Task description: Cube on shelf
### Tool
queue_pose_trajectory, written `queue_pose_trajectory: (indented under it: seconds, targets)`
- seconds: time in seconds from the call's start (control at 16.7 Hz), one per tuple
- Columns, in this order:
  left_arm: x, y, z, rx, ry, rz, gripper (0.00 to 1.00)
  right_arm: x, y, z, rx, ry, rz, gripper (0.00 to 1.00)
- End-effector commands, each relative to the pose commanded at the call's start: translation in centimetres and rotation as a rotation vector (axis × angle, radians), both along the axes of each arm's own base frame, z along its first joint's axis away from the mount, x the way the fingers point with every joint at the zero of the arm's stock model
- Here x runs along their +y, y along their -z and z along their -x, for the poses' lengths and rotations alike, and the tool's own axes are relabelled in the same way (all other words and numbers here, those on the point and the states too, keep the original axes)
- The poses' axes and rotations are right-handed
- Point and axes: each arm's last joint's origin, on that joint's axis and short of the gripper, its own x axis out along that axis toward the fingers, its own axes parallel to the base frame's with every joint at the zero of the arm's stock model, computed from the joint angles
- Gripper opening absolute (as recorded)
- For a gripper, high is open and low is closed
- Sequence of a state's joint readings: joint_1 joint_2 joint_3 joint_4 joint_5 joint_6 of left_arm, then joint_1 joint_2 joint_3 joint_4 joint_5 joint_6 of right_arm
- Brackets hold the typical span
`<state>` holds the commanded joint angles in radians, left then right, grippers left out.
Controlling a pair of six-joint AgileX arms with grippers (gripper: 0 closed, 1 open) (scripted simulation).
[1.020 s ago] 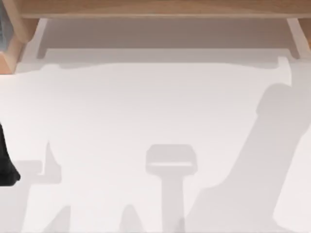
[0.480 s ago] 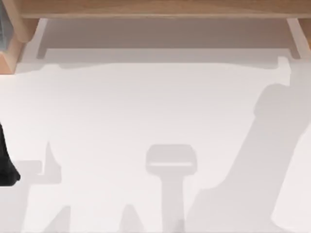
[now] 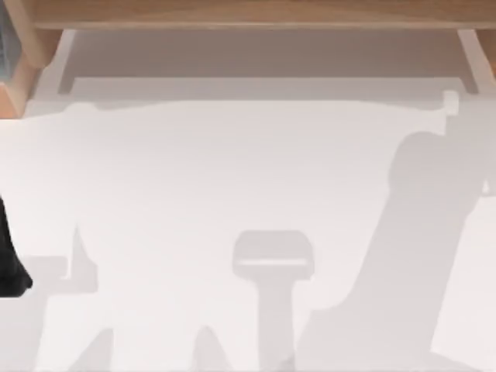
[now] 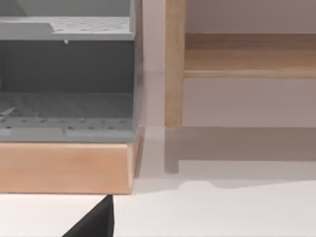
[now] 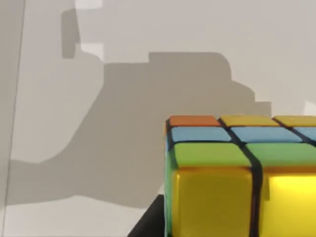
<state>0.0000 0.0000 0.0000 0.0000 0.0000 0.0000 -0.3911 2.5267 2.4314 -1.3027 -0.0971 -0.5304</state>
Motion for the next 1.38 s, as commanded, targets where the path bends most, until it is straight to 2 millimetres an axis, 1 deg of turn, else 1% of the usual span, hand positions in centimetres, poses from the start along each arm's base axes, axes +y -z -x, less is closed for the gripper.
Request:
queue_pose_trajectory:
  seconds: [0.36,0.42,0.54,0.66,0.72,0.78,0.84,0.9,0.96,1.14,1.26,1.38]
  targets:
    - [0.0,0.0,0.0,0.000,0.000,0.000,1.00,0.0,-0.2,0.1,-0.004,0.004,0.000,0.00]
    - [0.0,0.0,0.0,0.000,0.000,0.000,1.00,0.2,-0.8,0.2,-0.014,0.007,0.002,0.00]
    - [0.0,0.0,0.0,0.000,0.000,0.000,1.00,1.2,-3.0,0.7,-0.052,0.008,0.005,0.00]
    - [0.0,0.0,0.0,0.000,0.000,0.000,1.00,3.5,-6.4,1.4,-0.118,-0.004,0.006,0.00]
    - [0.0,0.0,0.0,0.000,0.000,0.000,1.00,5.0,-8.0,1.8,-0.153,-0.015,0.001,0.00]
    - [0.0,0.0,0.0,0.000,0.000,0.000,1.00,6.8,-9.0,2.2,-0.177,-0.031,-0.011,0.00]
    - [0.0,0.0,0.0,0.000,0.000,0.000,1.00,8.8,-9.7,2.5,-0.192,-0.051,-0.028,0.00]
    - [0.0,0.0,0.0,0.000,0.000,0.000,1.00,11.1,-9.8,2.6,-0.197,-0.079,-0.052,0.00]
    - [0.0,0.0,0.0,0.000,0.000,0.000,1.00,13.5,-9.6,2.7,-0.201,-0.109,-0.076,0.00]
    - [0.0,0.0,0.0,0.000,0.000,0.000,1.00,21.4,-8.3,2.8,-0.242,-0.219,-0.150,0.00]
    - [0.0,0.0,0.0,0.000,0.000,0.000,1.00,26.8,-6.9,3.0,-0.280,-0.300,-0.200,0.00]
    - [0.0,0.0,0.0,0.000,0.000,0.000,1.00,32.2,-5.0,3.5,-0.320,-0.382,-0.247,0.00]
